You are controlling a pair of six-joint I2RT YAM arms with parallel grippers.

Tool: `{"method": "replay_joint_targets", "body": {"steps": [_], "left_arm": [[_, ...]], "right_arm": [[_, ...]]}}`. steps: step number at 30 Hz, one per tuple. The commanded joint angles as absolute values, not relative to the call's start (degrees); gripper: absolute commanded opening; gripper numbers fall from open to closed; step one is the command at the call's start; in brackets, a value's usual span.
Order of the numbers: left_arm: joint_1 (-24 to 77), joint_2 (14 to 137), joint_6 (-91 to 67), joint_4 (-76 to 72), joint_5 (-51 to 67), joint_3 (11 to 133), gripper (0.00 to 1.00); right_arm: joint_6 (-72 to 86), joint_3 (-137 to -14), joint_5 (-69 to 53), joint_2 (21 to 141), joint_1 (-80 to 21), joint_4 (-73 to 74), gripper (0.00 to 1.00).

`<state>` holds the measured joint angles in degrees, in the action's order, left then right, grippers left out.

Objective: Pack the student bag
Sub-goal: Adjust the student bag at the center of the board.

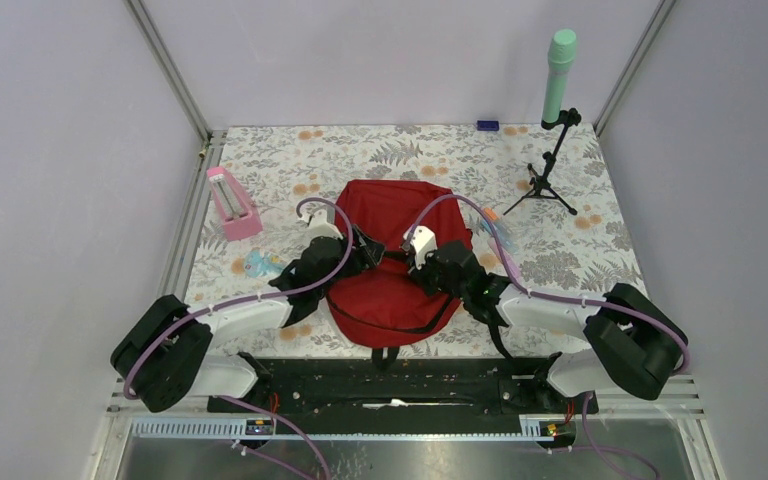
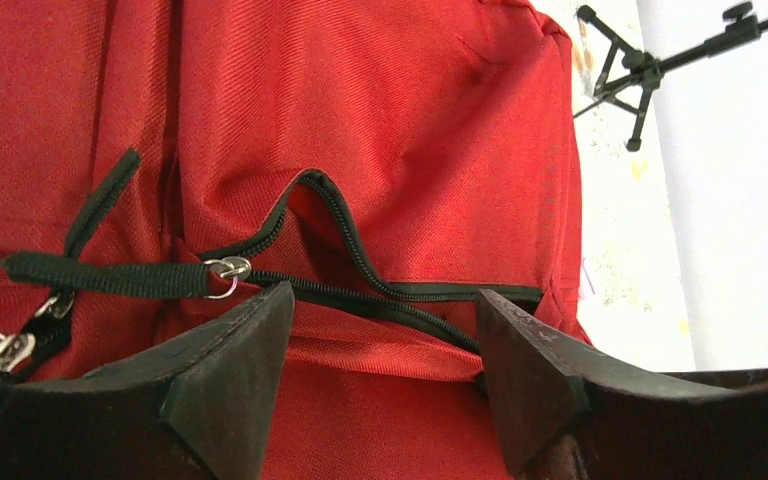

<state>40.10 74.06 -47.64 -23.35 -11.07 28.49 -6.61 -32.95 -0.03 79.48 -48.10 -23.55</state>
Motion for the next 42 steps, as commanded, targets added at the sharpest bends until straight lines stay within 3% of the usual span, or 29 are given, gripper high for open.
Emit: {"method": "replay_joint_targets", "body": {"steps": [1, 10, 20, 23, 26, 28, 31, 34, 38, 42], "left_arm": [[42.50, 73.83, -55.17, -25.06, -17.08, 26.72, 0.69], [46.37, 67.73, -62.14, -24.01, -25.75, 21.27, 0.65], [46.58, 75.26, -65.82, -26.81, -25.64, 23.04, 0.76], [46.58, 77.27, -65.75, -28.15, -24.78, 23.16, 0.65], [46.58, 78.07, -65.46, -29.14, -24.36, 22.48, 0.40], [46.58, 78.02, -64.61, -28.91, -24.30, 22.05, 0.30], [46.57, 77.22, -63.49, -28.22, -24.13, 20.78, 0.18], [46.58, 76.07, -63.31, -28.31, -24.17, 18.97, 0.09], [46.58, 72.60, -62.32, -31.21, -24.08, 16.46, 0.15], [46.58, 69.71, -60.11, -29.03, -24.08, 17.61, 0.19]], "right_arm": [[-5.09, -32.35, -0.29, 79.83, -49.55, -25.44, 0.13], [-4.48, -31.27, 0.83, 79.88, -49.96, -26.40, 0.13], [-4.30, -31.03, 0.18, 81.14, -51.12, -27.87, 0.13], [-4.17, -30.85, 0.26, 80.73, -51.24, -27.77, 0.13], [-3.43, -31.16, 0.43, 79.77, -51.24, -27.00, 0.15], [-2.59, -32.26, 0.64, 77.98, -51.24, -24.04, 0.22], [-2.28, -34.82, 1.58, 74.03, -51.24, -18.47, 0.40], [-3.32, -39.09, 3.19, 71.14, -51.16, -11.13, 0.51], [-5.33, -44.41, 5.10, 70.24, -50.79, -5.37, 0.66], [-7.22, -48.01, 5.49, 73.77, -49.27, -4.05, 0.69]]}}
